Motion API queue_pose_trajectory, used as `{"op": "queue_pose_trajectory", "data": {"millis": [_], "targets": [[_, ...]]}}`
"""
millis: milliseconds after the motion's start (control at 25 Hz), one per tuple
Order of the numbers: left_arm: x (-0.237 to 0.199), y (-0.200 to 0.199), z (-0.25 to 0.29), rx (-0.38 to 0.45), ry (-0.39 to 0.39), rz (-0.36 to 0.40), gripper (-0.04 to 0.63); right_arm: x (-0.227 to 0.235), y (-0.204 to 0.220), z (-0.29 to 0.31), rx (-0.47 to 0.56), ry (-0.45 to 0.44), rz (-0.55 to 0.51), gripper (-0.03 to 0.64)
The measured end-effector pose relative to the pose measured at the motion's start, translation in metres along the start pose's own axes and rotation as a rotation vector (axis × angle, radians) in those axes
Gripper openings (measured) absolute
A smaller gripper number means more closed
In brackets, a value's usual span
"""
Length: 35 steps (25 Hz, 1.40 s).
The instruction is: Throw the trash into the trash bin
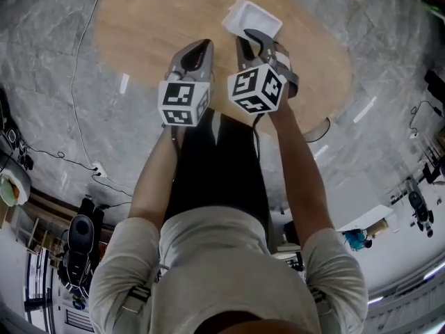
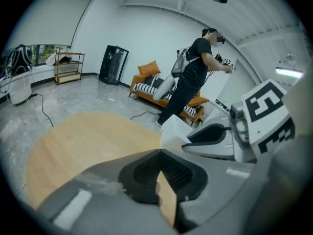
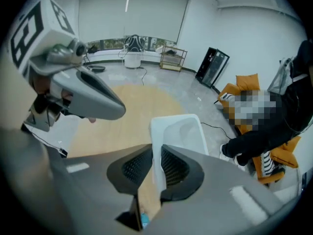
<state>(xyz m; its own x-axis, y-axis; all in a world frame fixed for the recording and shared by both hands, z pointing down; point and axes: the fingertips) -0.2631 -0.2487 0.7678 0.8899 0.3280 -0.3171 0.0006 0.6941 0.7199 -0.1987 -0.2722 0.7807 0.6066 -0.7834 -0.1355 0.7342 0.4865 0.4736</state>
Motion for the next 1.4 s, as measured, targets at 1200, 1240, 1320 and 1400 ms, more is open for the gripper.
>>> {"op": "queue_pose_trajectory", "data": {"millis": [1200, 1240, 1320, 1400], "targets": [[0.174, -0.258, -0.167, 0.365, -0.053, 0.155, 0.018, 0.089, -0.128, -0.357, 0.625, 0.119, 0.430, 0.063], [0.179, -0.261, -0.168, 0.370, -0.053, 0.162, 0.018, 0.092, -0.126, -0.363, 0.641, 0.125, 0.440, 0.063], [0.191, -0.268, -0.171, 0.386, -0.048, 0.175, 0.018, 0.099, -0.124, -0.377, 0.673, 0.136, 0.458, 0.063], [0.205, -0.276, -0.174, 0.406, -0.039, 0.186, 0.018, 0.107, -0.121, -0.391, 0.703, 0.150, 0.473, 0.063]]}}
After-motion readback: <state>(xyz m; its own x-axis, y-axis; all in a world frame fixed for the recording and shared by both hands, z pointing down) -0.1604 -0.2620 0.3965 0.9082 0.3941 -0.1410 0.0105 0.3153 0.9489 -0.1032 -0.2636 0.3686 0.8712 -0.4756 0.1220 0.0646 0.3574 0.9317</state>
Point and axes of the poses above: the fingertips, and each gripper's own axes: z forward along the fingers, x to its right, y out of its underside, and after that the axes turned 8 degrees about z, right-handed
